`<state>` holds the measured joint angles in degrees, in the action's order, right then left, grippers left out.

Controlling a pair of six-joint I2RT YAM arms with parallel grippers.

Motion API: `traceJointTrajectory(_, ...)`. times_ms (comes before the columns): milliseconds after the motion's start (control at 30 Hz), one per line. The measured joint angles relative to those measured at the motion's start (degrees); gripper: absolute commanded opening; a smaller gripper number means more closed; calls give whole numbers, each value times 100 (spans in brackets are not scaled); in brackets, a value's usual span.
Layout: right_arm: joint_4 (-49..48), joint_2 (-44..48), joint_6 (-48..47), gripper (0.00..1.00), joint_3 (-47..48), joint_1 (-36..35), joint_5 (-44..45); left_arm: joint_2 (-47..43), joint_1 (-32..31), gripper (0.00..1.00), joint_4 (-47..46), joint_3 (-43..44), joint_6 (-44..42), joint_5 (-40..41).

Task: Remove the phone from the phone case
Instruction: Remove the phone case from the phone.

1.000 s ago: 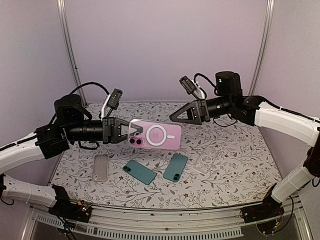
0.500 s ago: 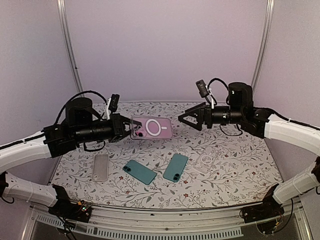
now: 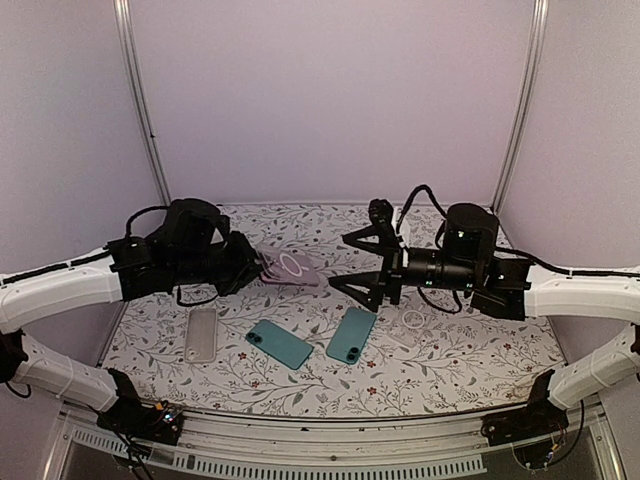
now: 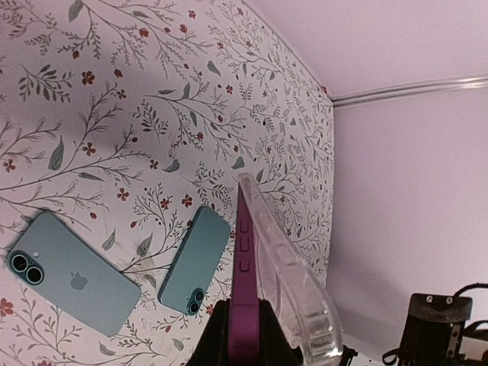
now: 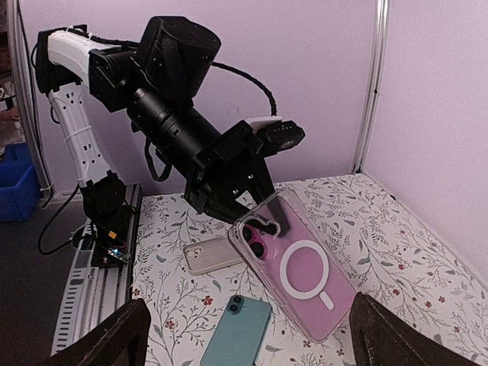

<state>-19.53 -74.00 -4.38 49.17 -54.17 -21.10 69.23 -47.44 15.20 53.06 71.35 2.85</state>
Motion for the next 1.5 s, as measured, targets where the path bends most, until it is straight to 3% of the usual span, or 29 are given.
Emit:
traceJointTrajectory(300, -811, -831, -966, 87, 166, -730, 1071, 219, 0, 0, 501, 125, 1351, 595)
traceJointTrajectory(900, -1215, -2140, -1388, 51, 984, -1062, 2116, 535, 0, 0, 839, 573, 2105, 680)
traceJointTrajectory(1500, -1222, -2695, -1386, 43, 1491, -1117, 2402, 466, 0, 0, 691, 511, 2177, 636)
